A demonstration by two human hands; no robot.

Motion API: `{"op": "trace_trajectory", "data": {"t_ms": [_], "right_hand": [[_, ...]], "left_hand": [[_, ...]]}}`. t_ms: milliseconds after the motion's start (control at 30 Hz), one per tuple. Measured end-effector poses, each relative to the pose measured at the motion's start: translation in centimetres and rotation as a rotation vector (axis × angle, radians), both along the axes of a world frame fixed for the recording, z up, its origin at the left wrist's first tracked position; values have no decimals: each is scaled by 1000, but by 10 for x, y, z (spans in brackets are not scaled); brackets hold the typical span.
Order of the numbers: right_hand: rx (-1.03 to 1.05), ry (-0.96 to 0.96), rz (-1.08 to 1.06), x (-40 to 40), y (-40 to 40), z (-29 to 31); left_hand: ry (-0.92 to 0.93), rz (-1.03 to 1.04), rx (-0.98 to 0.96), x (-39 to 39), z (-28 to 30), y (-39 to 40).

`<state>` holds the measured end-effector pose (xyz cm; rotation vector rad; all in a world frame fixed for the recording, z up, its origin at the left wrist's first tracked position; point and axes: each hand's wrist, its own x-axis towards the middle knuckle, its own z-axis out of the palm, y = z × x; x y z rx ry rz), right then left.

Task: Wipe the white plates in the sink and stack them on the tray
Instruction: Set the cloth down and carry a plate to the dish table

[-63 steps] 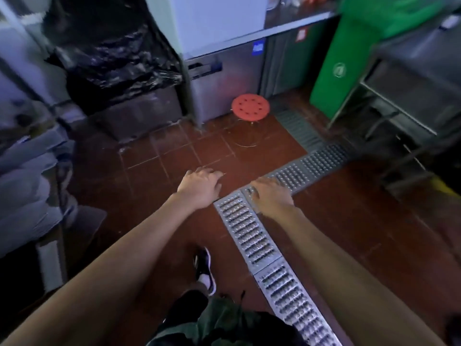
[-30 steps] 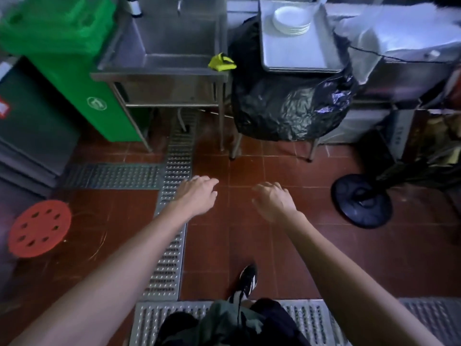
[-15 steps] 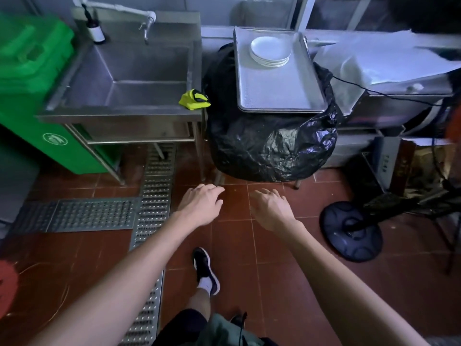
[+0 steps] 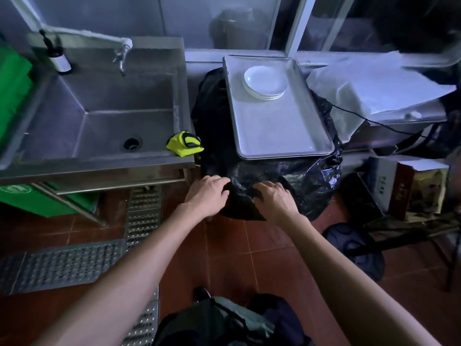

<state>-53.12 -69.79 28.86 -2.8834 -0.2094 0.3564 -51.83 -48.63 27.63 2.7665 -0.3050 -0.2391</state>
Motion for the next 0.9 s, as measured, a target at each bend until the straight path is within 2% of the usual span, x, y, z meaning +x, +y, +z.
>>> {"op": "trace_trajectory", "data": {"t_ms": [233,533,667,900], "right_hand": [[44,-12,-27,100,-10,3],[66,-38,-10,280,-72,-8],[91,-2,-12,353,-106,-12],[213,-26,-65,451,-136,-24]], "left_hand": [[-17,39,-61,99,0,-7],[-14,105,-109,267,3,-74],[53,238,-239,333,3,-101],[47,549,-652,418,-6,-124]]}}
